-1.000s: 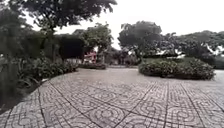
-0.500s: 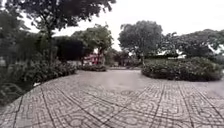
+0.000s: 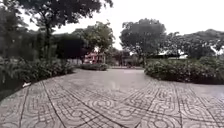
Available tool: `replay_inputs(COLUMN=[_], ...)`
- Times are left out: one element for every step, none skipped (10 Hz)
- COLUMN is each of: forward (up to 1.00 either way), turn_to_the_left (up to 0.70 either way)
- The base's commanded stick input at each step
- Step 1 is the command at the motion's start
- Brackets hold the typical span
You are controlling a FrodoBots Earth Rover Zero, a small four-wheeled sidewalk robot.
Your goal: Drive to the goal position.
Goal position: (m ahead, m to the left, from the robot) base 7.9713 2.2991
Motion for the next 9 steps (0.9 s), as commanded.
replay_inputs(forward=[1.00,1.00,1.00,1.00,1.00,1.00,1.00,1.00,1.00], turn_to_the_left=[0.00,0.00,0.00,0.00,0.00,0.00,0.00,0.00,0.00])
